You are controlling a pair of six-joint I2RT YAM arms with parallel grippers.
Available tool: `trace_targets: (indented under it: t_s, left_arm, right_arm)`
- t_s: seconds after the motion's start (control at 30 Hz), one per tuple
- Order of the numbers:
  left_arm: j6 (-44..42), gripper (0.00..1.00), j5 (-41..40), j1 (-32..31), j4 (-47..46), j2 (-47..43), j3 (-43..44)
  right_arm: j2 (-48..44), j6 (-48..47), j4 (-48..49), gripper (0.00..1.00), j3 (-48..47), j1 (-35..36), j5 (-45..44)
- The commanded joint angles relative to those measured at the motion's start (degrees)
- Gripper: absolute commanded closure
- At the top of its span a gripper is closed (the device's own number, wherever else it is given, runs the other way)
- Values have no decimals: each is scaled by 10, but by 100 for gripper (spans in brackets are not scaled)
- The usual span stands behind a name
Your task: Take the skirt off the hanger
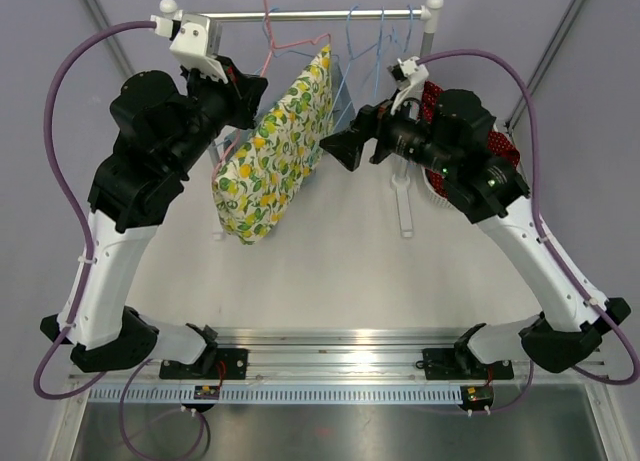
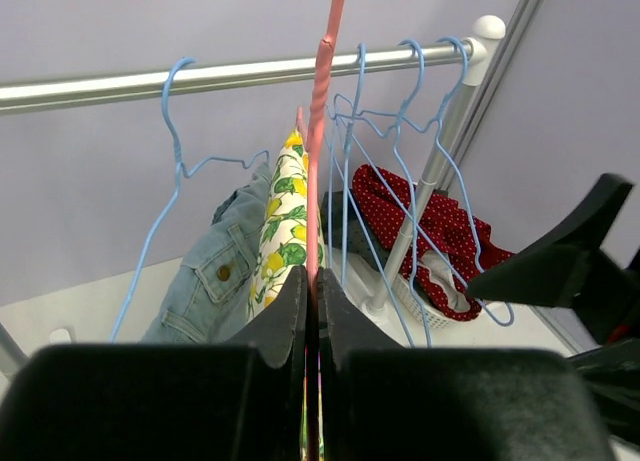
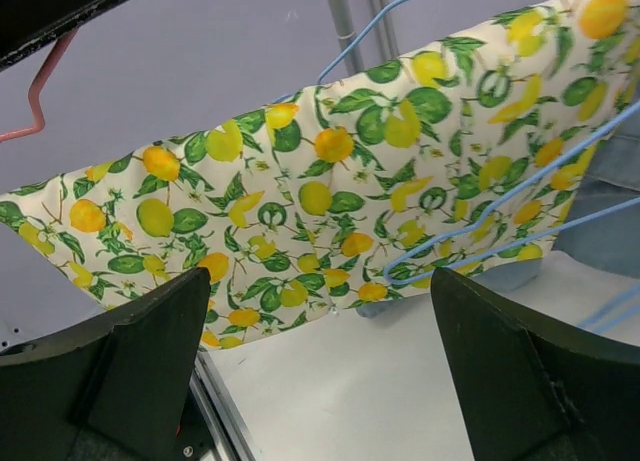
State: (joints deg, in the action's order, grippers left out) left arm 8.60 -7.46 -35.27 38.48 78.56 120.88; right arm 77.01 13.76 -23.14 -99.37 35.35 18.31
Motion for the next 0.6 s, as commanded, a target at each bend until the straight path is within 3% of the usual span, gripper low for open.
trace_targets:
  t_s: [0.0, 0.23, 0.53, 0.57]
  left_arm:
    - [12, 100, -11, -8, -54, -17, -10]
    - [33, 100, -7, -23, -82, -38, -48]
    - [48, 100, 4, -27, -88, -57, -57]
    - [47, 100, 3, -27, -85, -61, -58]
  right_arm:
    - [21, -18, 21, 1, -7, 53, -76]
    - [103, -30, 49, 0, -47, 151, -154]
    - [147, -25, 92, 1, -46, 161, -201]
    - [146, -22, 96, 10, -43, 162, -202]
